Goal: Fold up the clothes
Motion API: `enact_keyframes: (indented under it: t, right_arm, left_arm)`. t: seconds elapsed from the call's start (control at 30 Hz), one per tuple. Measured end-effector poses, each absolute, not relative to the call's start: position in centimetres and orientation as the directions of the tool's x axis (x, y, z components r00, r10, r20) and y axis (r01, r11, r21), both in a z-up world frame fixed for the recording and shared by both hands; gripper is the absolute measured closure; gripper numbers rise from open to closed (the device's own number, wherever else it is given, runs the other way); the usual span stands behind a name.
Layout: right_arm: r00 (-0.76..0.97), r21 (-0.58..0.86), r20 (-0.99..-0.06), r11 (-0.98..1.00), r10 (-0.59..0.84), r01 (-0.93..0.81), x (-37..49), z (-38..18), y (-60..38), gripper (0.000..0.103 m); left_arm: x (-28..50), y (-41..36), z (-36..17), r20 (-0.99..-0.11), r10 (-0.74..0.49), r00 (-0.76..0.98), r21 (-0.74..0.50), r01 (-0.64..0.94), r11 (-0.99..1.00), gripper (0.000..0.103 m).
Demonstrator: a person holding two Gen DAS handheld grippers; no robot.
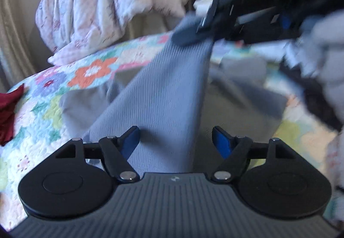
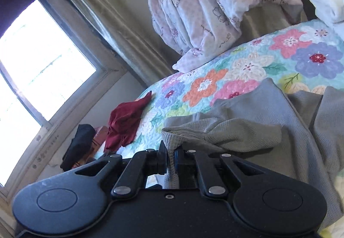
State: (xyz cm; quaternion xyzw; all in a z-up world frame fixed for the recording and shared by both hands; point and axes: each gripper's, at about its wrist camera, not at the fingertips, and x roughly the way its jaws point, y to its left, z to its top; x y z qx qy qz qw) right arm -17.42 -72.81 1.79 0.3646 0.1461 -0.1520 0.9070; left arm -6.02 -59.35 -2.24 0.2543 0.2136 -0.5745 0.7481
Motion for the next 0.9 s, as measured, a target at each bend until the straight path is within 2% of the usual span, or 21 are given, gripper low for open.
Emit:
enact_keyframes:
  t: [0.07,0.1,0.13,0.2,0.4,0.43,0.7,0.77,0.87,0.9]
  right_arm:
    - [0.913,0.625,-0.372,0.683,-0.165,0.378,-17.9,1.3,-73.2,0.095]
    - [0.913,0.629,-0.372,0.676,-0.170,0.383,-18.1,1.0,-73.4,0.095]
    - [0.912,0.634,-0.374,0.670,-0.172,0.386,-18.3,0.5,-73.6,0.095]
    - [0.910,0.653,-0.379,0.648,-0.170,0.393,-18.9,-0.7,-73.9,0.095]
    - [0.895,0.708,-0.421,0.563,-0.147,0.426,-19.5,-3.5,-74.9,0.094]
    - [0.894,0.715,-0.425,0.553,-0.141,0.427,-19.5,-3.6,-75.0,0.090]
    - [0.889,0.773,-0.449,0.459,-0.094,0.439,-19.7,-5.7,-75.0,0.085]
    - [0.887,0.787,-0.456,0.429,-0.078,0.442,-19.5,-6.4,-75.0,0.071]
    - [0.886,0.812,-0.460,0.379,-0.051,0.443,-18.6,-7.9,-75.0,0.060]
    - [0.886,0.820,-0.461,0.362,-0.042,0.444,-18.3,-8.4,-75.0,0.060]
  left_arm:
    - [-5.7,-59.8,-3.2,-0.638,-0.712,0.293,0.154,0.955,0.255,0.061]
    - [-5.0,-59.6,-3.4,-0.651,-0.704,0.285,0.122,0.954,0.274,0.087]
    - [-4.3,-59.5,-3.5,-0.662,-0.700,0.266,0.078,0.954,0.289,0.094]
    - [-3.1,-59.1,-3.6,-0.672,-0.700,0.241,0.022,0.951,0.307,0.096]
    - [-2.4,-58.6,-3.3,-0.675,-0.702,0.227,-0.019,0.946,0.324,0.096]
    - [-2.3,-58.6,-3.3,-0.677,-0.701,0.224,-0.025,0.945,0.326,0.096]
    - [-1.7,-58.3,-2.8,-0.670,-0.715,0.199,-0.057,0.947,0.317,0.096]
    - [-1.5,-58.2,-2.7,-0.665,-0.721,0.196,-0.067,0.945,0.319,0.096]
    - [-1.3,-58.1,-2.4,-0.656,-0.730,0.192,-0.077,0.945,0.317,0.096]
    - [-1.2,-58.0,-2.3,-0.654,-0.733,0.187,-0.084,0.945,0.317,0.096]
